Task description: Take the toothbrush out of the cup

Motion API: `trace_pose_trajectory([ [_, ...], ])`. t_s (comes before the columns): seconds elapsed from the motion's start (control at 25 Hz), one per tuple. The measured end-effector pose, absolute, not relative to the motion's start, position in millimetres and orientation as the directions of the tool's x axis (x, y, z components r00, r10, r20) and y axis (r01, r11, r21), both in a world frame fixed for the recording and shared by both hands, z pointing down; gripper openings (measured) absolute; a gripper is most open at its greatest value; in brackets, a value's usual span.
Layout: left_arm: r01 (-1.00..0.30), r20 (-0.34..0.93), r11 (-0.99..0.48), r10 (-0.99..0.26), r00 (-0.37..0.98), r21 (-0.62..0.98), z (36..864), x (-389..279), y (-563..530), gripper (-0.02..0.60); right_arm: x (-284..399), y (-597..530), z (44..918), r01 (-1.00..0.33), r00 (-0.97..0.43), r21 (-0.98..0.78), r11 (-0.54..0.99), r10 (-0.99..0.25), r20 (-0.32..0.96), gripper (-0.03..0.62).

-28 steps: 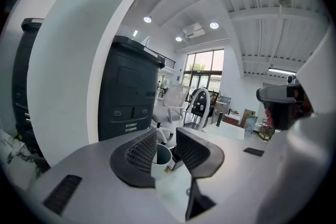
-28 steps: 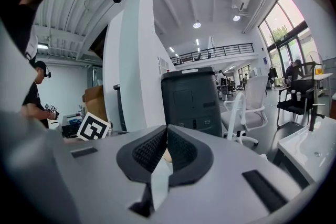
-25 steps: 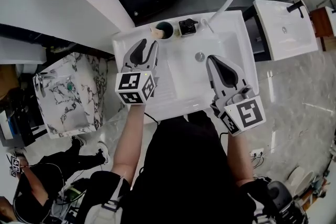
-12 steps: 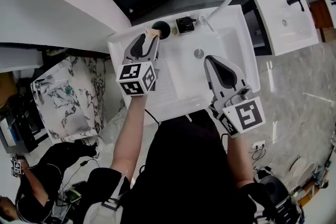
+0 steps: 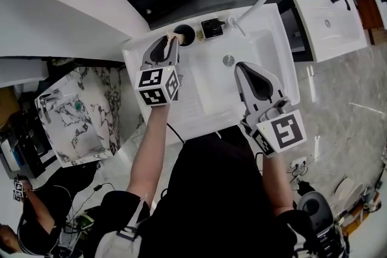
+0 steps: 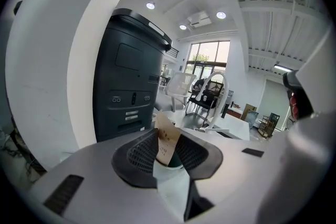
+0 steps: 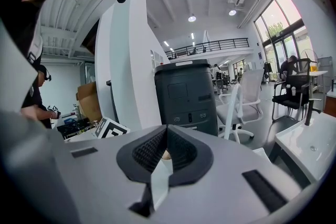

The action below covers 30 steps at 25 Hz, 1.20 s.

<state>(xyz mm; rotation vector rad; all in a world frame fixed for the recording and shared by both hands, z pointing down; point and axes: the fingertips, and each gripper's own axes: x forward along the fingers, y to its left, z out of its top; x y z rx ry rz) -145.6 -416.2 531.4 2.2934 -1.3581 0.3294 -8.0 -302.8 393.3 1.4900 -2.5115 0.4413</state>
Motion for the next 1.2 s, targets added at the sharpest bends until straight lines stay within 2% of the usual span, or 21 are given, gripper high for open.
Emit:
trace_pose_trajectory([
  [0.2, -0.877, 0.421, -0.405, -0.77, 0.479, 0.258, 531.6, -147.0, -417.0, 0.057, -5.4, -303.3, 393.2, -0.881, -0.474, -0.159, 0.446, -0.827, 0.304, 0.031],
  [0.72, -0.879, 0.368, -0.416, -0.799, 0.476, 0.232, 509.6, -144.9, -416.1, 0.051, 9.7, -296.0, 393.2, -0.894, -0.447, -0.157, 0.419, -0.843, 0.299, 0.031],
  [1.2, -0.904, 0.272, -0.389, -0.864, 0.424, 0.177, 452.2, -154.6, -394.0, 0.049, 22.1, -269.1, 371.1, -0.888, -0.458, -0.156, 0.432, -0.859, 0.227, 0.031],
])
